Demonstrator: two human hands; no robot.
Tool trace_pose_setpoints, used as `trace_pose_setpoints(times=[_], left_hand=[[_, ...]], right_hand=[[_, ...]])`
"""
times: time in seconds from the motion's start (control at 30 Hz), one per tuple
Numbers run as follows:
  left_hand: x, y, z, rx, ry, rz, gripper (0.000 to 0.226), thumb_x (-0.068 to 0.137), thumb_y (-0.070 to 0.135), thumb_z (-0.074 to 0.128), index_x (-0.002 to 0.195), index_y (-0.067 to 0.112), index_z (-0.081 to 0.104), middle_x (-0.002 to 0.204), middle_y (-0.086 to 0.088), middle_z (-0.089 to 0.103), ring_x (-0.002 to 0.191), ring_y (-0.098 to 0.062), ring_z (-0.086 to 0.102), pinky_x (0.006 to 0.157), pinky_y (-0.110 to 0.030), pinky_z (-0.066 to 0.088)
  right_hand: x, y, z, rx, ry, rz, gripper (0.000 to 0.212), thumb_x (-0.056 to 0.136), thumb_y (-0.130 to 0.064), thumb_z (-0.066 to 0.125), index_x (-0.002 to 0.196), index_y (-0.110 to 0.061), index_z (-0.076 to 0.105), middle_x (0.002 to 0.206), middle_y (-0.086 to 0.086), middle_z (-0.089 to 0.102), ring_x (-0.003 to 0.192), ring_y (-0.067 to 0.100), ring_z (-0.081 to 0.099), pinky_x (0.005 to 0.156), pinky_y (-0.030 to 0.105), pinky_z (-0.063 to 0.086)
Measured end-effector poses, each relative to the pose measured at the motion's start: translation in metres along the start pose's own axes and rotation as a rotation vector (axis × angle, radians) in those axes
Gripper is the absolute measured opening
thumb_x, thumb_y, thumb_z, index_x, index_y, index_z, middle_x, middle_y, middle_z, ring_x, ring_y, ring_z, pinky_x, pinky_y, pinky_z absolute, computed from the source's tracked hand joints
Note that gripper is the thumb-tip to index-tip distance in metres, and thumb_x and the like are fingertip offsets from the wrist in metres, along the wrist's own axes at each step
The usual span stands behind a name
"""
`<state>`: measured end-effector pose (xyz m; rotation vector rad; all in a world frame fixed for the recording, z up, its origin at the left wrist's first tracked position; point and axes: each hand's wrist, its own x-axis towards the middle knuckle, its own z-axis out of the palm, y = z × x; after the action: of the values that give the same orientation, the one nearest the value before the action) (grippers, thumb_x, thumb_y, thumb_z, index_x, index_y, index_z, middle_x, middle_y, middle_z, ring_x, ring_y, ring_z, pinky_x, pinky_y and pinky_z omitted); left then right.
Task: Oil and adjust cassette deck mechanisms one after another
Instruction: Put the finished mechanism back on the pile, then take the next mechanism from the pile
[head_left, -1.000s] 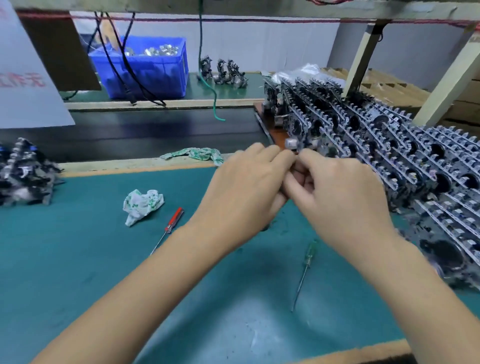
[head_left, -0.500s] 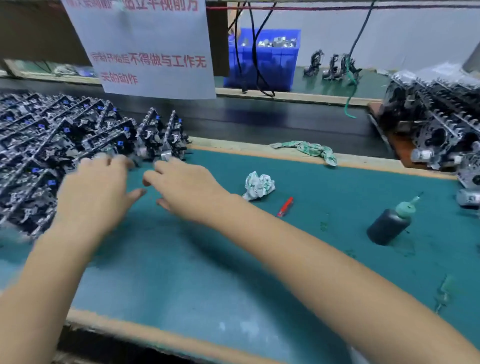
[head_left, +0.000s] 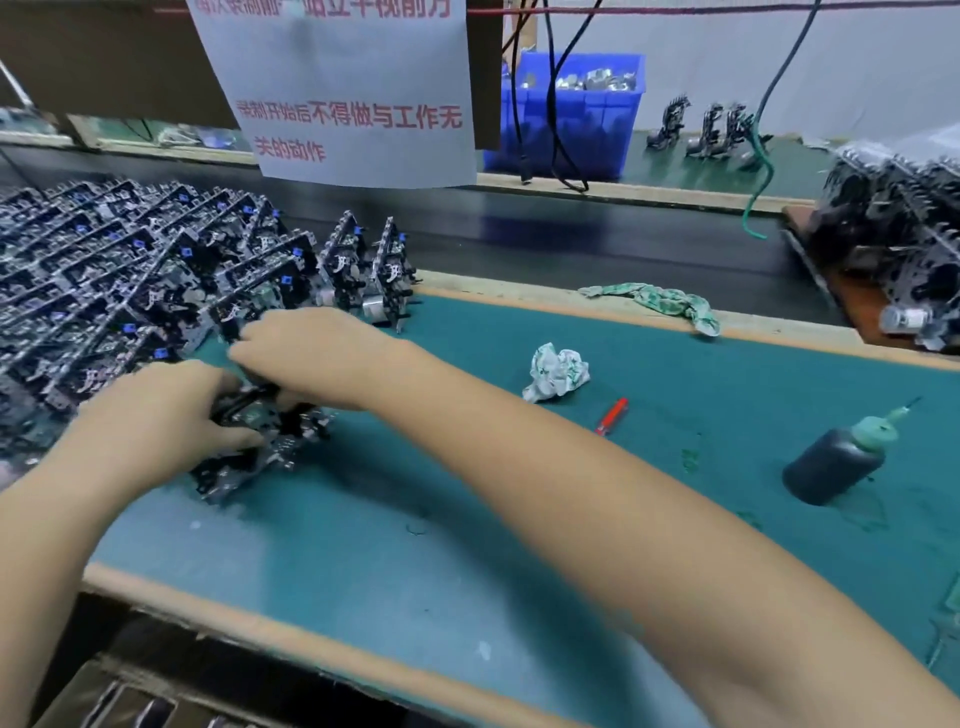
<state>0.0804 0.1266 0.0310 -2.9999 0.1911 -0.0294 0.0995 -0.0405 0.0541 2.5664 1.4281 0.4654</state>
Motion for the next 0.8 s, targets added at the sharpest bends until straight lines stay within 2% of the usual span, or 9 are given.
trace_pose_setpoints(times=[0.13, 0.23, 0.3, 0.37, 0.43, 0.5, 0.6, 0.7, 0.8], left_hand=[[-0.020, 0.071, -0.043, 0.054, -0.015, 0.245, 0.029, 0.071, 0.056, 0.071, 0.087, 0.033, 0.061, 0.057, 0.015, 0.044, 0.063, -0.016, 0.047, 0.053, -0.028, 0.033], [-0.032, 0.131, -0.064, 0.173, 0.106, 0.429, 0.027, 0.081, 0.056, 0.052, 0.098, 0.034, 0.054, 0.069, 0.009, 0.051, 0.075, -0.015, 0.056, 0.055, -0.028, 0.032], [-0.039, 0.171, -0.069, 0.141, 0.253, 0.603, 0.024, 0.081, 0.049, 0.054, 0.093, 0.029, 0.050, 0.081, 0.007, 0.059, 0.080, -0.015, 0.061, 0.049, -0.027, 0.028], [-0.046, 0.207, -0.064, 0.047, 0.426, 0.841, 0.030, 0.067, 0.040, 0.073, 0.080, 0.022, 0.054, 0.073, 0.004, 0.060, 0.068, -0.019, 0.061, 0.042, -0.023, 0.024], [-0.052, 0.243, -0.052, 0.001, 0.577, 1.008, 0.030, 0.061, 0.035, 0.079, 0.072, 0.016, 0.058, 0.068, 0.002, 0.059, 0.064, -0.020, 0.060, 0.042, -0.024, 0.037], [-0.060, 0.277, -0.034, -0.030, 0.708, 1.080, 0.016, 0.073, 0.031, 0.067, 0.073, 0.017, 0.059, 0.072, 0.001, 0.058, 0.069, -0.020, 0.059, 0.058, -0.028, 0.049], [-0.074, 0.313, -0.004, -0.149, 0.804, 1.166, 0.011, 0.084, 0.021, 0.060, 0.074, 0.017, 0.060, 0.078, -0.001, 0.062, 0.077, -0.021, 0.060, 0.078, -0.032, 0.051], [-0.082, 0.322, 0.018, -0.224, 0.788, 1.229, 0.015, 0.084, 0.028, 0.063, 0.078, 0.015, 0.062, 0.093, -0.003, 0.067, 0.094, -0.023, 0.062, 0.090, -0.036, 0.047], [-0.078, 0.314, 0.029, -0.346, 0.651, 1.236, 0.032, 0.081, 0.046, 0.066, 0.093, 0.016, 0.062, 0.118, -0.005, 0.064, 0.115, -0.021, 0.052, 0.102, -0.039, 0.036]], right_hand=[[-0.082, 0.011, -0.022, 0.201, -0.035, 0.157, 0.026, 0.095, -0.025, 0.052, 0.118, -0.015, 0.047, 0.120, -0.002, 0.052, 0.112, 0.016, 0.050, 0.079, 0.025, 0.031], [-0.160, 0.015, -0.040, 0.394, -0.025, 0.360, 0.023, 0.091, -0.027, 0.060, 0.108, -0.015, 0.050, 0.106, 0.000, 0.053, 0.096, 0.018, 0.049, 0.076, 0.030, 0.035], [-0.211, 0.012, -0.051, 0.387, -0.009, 0.470, 0.023, 0.086, -0.024, 0.066, 0.102, -0.013, 0.052, 0.098, 0.000, 0.053, 0.089, 0.019, 0.050, 0.073, 0.035, 0.040], [-0.255, 0.005, -0.059, 0.242, 0.015, 0.566, 0.027, 0.077, -0.020, 0.076, 0.092, -0.011, 0.056, 0.088, 0.002, 0.055, 0.080, 0.022, 0.055, 0.064, 0.034, 0.042], [-0.292, -0.005, -0.060, 0.064, 0.037, 0.613, 0.025, 0.069, -0.014, 0.080, 0.080, -0.009, 0.058, 0.076, 0.004, 0.056, 0.067, 0.025, 0.056, 0.054, 0.035, 0.044], [-0.326, -0.017, -0.052, -0.069, 0.059, 0.613, 0.014, 0.073, -0.005, 0.072, 0.072, -0.009, 0.058, 0.069, 0.005, 0.053, 0.058, 0.026, 0.052, 0.048, 0.034, 0.044], [-0.367, -0.040, -0.032, -0.165, 0.123, 0.646, 0.016, 0.082, -0.002, 0.055, 0.070, -0.012, 0.056, 0.065, 0.004, 0.051, 0.058, 0.023, 0.042, 0.051, 0.033, 0.037], [-0.389, -0.061, -0.008, -0.173, 0.160, 0.681, 0.018, 0.086, -0.004, 0.050, 0.072, -0.013, 0.050, 0.067, 0.003, 0.051, 0.061, 0.021, 0.036, 0.055, 0.030, 0.028], [-0.402, -0.069, 0.002, -0.074, 0.207, 0.737, 0.014, 0.087, -0.013, 0.054, 0.076, -0.011, 0.063, 0.081, 0.002, 0.062, 0.067, 0.021, 0.052, 0.063, 0.029, 0.040]])
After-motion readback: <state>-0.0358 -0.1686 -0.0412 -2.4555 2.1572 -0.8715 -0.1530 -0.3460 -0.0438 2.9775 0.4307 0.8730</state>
